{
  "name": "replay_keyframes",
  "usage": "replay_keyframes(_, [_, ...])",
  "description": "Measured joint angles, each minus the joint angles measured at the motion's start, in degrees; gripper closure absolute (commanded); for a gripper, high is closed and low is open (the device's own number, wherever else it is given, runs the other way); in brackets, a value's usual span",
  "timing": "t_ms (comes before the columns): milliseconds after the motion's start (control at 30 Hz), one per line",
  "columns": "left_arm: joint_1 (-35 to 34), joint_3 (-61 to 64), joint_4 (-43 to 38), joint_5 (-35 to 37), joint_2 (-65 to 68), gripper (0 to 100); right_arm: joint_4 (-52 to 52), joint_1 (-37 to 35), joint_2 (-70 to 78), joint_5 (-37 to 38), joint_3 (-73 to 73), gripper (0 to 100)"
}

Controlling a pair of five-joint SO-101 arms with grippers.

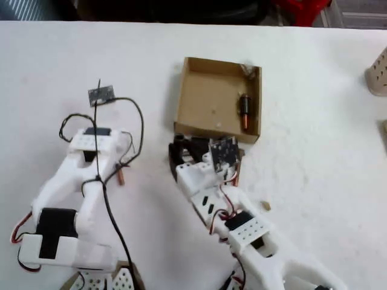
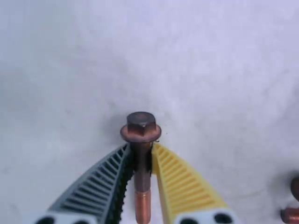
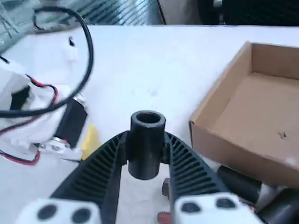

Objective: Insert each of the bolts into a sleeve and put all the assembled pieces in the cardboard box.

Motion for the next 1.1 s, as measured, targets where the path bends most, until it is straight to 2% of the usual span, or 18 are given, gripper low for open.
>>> replay_keyframes(100, [0.0,0.0,0.0,0.0,0.0,98,-8.5,-0.2,6.9,0.0,0.0,98.3])
replay_keyframes(400, [0.0,0.0,0.0,0.0,0.0,98,-42.6,-0.2,31.6,0.0,-0.1,98.3])
replay_keyframes(533, [0.0,0.0,0.0,0.0,0.0,98,-53.5,-0.4,39.6,0.0,-0.1,98.3])
replay_keyframes(667, [0.0,0.0,0.0,0.0,0.0,98,-57.6,-2.0,45.9,5.0,-0.1,98.3])
replay_keyframes(933, [0.0,0.0,0.0,0.0,-0.2,98,-58.3,-7.3,54.1,12.7,-0.2,98.3])
replay_keyframes(1100, [0.0,0.0,0.0,-4.9,-0.2,98,-58.5,-7.4,54.4,13.6,-0.3,98.3])
